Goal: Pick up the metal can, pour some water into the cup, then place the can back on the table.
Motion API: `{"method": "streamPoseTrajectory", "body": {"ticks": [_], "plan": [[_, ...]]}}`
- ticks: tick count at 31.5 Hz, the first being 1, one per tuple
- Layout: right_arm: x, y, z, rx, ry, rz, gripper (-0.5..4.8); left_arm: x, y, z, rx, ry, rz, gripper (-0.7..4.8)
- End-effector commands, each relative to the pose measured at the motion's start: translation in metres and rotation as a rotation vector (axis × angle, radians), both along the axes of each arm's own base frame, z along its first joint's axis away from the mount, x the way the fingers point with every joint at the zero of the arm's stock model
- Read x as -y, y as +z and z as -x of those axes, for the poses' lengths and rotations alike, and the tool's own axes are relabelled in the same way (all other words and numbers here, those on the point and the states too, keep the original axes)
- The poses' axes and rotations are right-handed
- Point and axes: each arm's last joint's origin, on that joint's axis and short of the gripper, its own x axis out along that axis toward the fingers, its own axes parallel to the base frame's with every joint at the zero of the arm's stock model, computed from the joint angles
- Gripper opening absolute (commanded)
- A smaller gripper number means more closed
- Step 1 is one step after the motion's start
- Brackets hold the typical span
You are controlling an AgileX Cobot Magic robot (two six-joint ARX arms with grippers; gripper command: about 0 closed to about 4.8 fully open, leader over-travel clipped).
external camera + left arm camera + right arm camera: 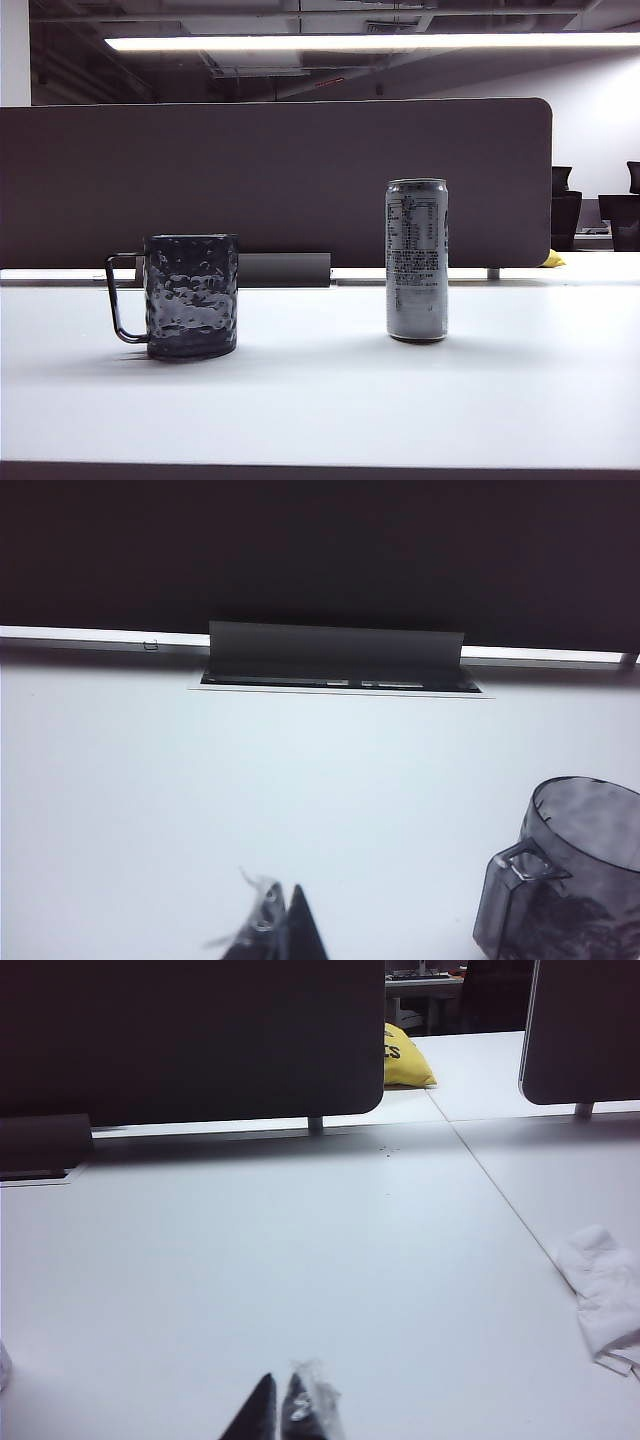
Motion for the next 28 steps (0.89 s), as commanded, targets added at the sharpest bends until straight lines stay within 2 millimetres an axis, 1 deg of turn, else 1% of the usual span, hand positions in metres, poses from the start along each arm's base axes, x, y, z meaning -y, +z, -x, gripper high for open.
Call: {"method": "streamPoseTrajectory", "body": {"ticks": [1, 16, 19, 23, 28], "plan": [[0.000, 0.000, 0.000, 0.014, 0.002, 0.004, 0.03, 0.000, 0.001, 0.000, 0.010, -0.003, -0.002, -0.05], [0.000, 0.000, 0.000, 0.016, 0.004, 0.004, 0.00, 0.000, 0.001, 0.000, 0.010, -0.003, -0.002, -0.05], [-0.002, 0.001, 0.000, 0.026, 0.071, -0.045, -0.01, 0.000, 0.001, 0.000, 0.009, -0.003, -0.002, -0.05], [-0.007, 0.015, 0.002, 0.143, 0.241, -0.170, -0.01, 0.000, 0.001, 0.000, 0.009, -0.002, -0.002, -0.05], [-0.009, 0.036, 0.008, 0.341, 0.338, -0.220, -0.01, 0.002, 0.001, 0.000, 0.009, -0.018, -0.001, -0.05]]}}
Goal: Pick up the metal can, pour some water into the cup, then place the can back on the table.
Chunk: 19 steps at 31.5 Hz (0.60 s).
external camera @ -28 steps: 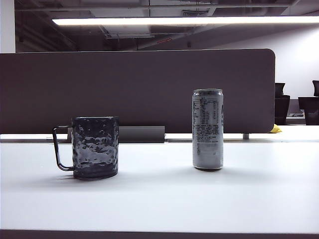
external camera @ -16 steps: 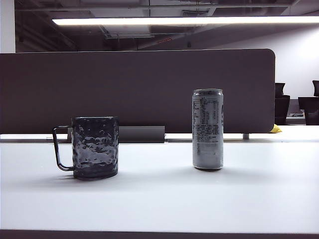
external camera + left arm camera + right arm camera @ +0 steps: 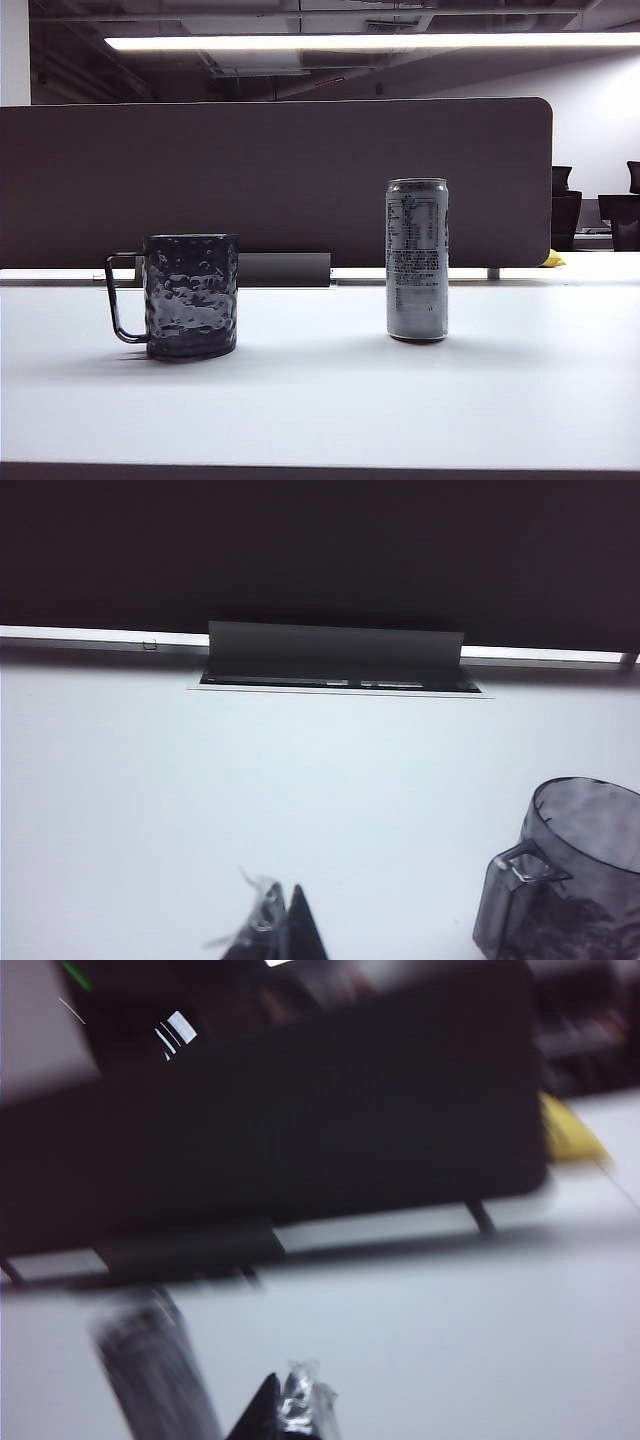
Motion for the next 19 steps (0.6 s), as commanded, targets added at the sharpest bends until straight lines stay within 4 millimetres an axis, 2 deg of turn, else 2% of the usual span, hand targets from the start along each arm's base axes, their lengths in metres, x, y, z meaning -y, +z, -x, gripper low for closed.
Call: {"method": "streamPoseTrajectory", "body": {"ticks": [1, 7, 14, 18, 19], "plan": [[-0.002, 0.018, 0.006, 0.149, 0.063, -0.060, -0.01, 0.003, 0.001, 0.000, 0.009, -0.030, -0.001, -0.05], [-0.006, 0.043, 0.011, 0.111, 0.155, -0.070, -0.02, 0.019, 0.001, 0.002, 0.009, -0.201, -0.001, -0.05], [-0.021, 0.048, -0.011, -0.066, 0.303, -0.023, 0.09, 0.040, 0.001, 0.009, 0.009, -0.425, 0.001, -0.05], [-0.037, 0.040, -0.025, -0.134, 0.325, 0.067, 1.31, 0.047, 0.001, 0.013, 0.009, -0.513, 0.001, -0.05], [-0.043, 0.037, -0.029, -0.149, 0.319, 0.104, 1.88, 0.049, 0.001, 0.014, 0.009, -0.532, 0.001, -0.05]]}}
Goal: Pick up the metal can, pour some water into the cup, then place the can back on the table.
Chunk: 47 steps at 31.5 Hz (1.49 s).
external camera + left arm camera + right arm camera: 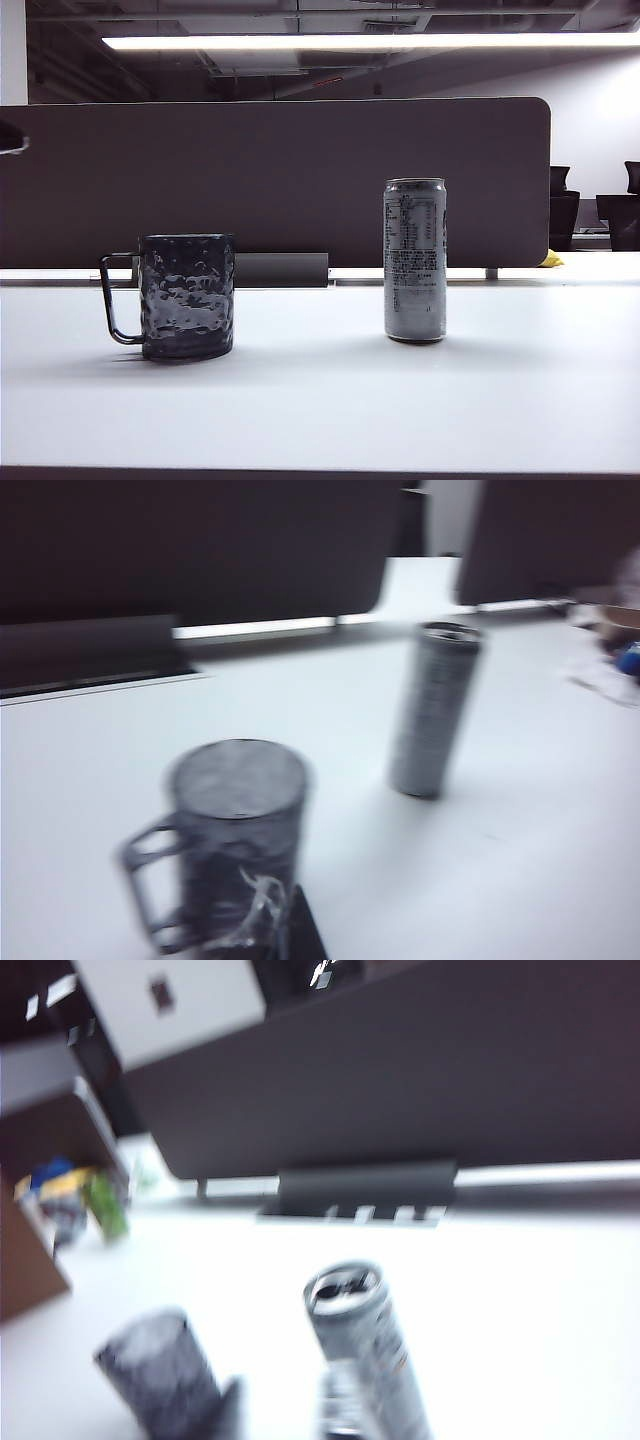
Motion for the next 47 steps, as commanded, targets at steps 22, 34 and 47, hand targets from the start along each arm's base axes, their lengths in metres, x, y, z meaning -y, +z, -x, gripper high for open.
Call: {"method": "streamPoseTrajectory", "body": {"ticks": [22, 34, 47], "plan": [[-0.104, -0.069, -0.097, 0.041, -0.166, 0.172, 4.79, 0.005, 0.001, 0.003, 0.009, -0.057, 0.003, -0.05], [-0.127, -0.078, -0.132, 0.008, -0.186, 0.169, 4.79, 0.005, 0.001, 0.003, 0.009, -0.057, 0.004, -0.05], [-0.136, -0.079, -0.146, -0.013, -0.187, 0.186, 4.79, 0.005, 0.001, 0.003, 0.009, -0.057, 0.003, -0.05]]}}
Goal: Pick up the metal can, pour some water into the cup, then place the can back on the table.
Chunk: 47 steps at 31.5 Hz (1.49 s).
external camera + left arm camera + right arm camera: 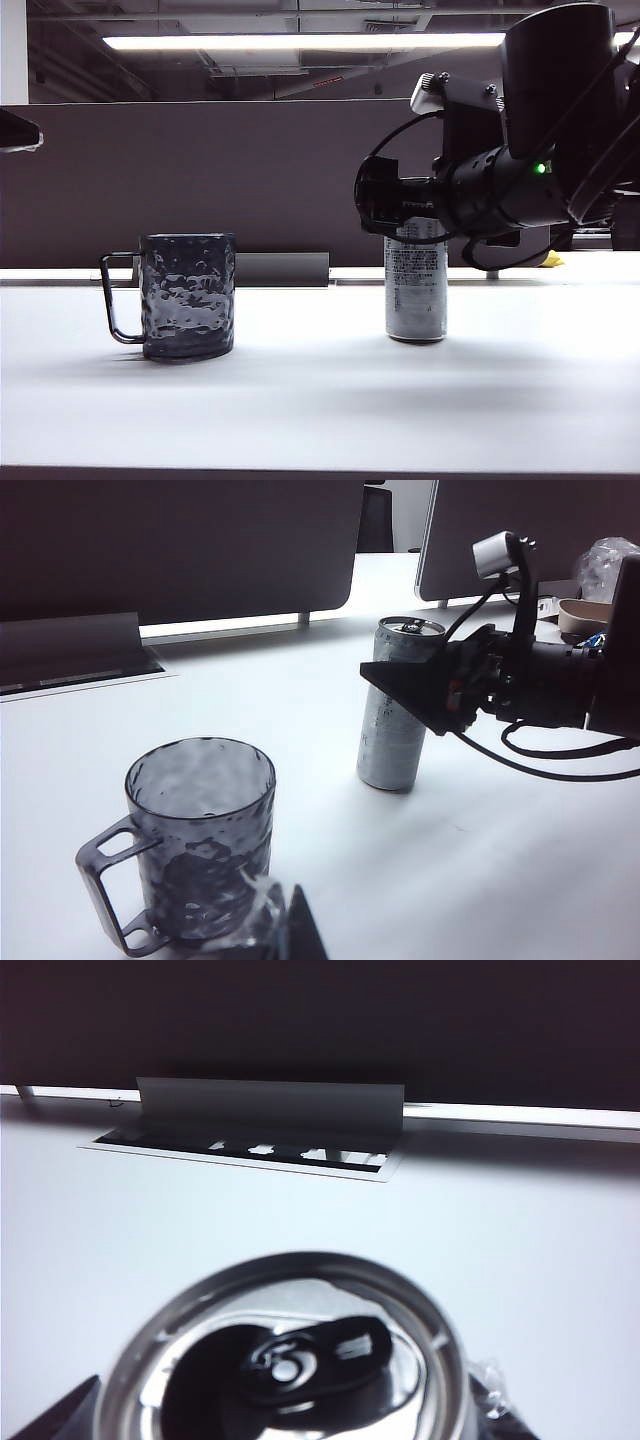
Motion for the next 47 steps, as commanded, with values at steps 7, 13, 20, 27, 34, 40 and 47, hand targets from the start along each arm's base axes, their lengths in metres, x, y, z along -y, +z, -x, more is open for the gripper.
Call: {"method": "streamPoseTrajectory", "body": {"ticks": [7, 13, 20, 27, 34, 40, 47], "plan": [[-0.0011, 0.0036, -0.0007, 0.017, 0.000, -0.013, 4.79, 0.0000, 0.0014, 0.0000, 0.011, -0.002, 0.005, -0.05], [-0.0010, 0.0037, -0.0008, 0.018, -0.001, -0.013, 3.99, 0.0000, 0.0015, 0.0000, 0.011, -0.002, 0.005, -0.05], [-0.0010, 0.0037, -0.0008, 0.018, -0.001, -0.013, 3.98, 0.0000, 0.0015, 0.0000, 0.011, -0.002, 0.005, -0.05], [-0.0007, 0.0037, -0.0011, 0.018, -0.002, -0.013, 3.06, 0.0000, 0.0014, 0.0000, 0.011, -0.002, 0.005, -0.05], [-0.0007, 0.0037, -0.0011, 0.018, -0.002, -0.013, 3.06, 0.0000, 0.0015, 0.0000, 0.011, -0.002, 0.005, -0.05], [-0.0007, 0.0036, -0.0010, 0.026, 0.000, 0.007, 3.05, 0.0000, 0.0015, 0.0000, 0.011, -0.002, 0.005, -0.05], [-0.0007, 0.0036, -0.0010, 0.033, 0.002, 0.023, 3.05, -0.0001, 0.0015, 0.0000, 0.011, -0.002, 0.005, -0.05]]}}
